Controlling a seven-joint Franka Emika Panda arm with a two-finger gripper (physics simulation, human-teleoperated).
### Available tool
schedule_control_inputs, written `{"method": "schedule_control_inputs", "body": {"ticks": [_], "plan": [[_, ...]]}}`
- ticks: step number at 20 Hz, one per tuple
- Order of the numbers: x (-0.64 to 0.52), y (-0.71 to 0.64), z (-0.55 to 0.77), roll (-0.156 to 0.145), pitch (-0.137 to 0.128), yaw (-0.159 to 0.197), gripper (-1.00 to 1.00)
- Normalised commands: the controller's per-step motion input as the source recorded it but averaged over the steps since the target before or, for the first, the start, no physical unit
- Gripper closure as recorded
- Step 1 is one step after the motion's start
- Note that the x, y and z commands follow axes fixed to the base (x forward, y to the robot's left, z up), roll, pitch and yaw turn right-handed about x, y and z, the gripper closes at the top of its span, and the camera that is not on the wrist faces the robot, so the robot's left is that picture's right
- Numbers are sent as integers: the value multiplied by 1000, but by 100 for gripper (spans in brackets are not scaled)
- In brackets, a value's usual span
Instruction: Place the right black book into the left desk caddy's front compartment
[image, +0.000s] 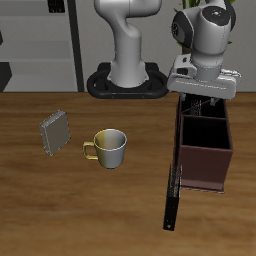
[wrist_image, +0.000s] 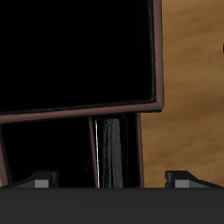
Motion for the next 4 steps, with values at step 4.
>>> {"method": "schedule_control_inputs", "body": {"ticks": [4], "plan": [[25, -99, 99, -8, -3, -6, -100]]}}
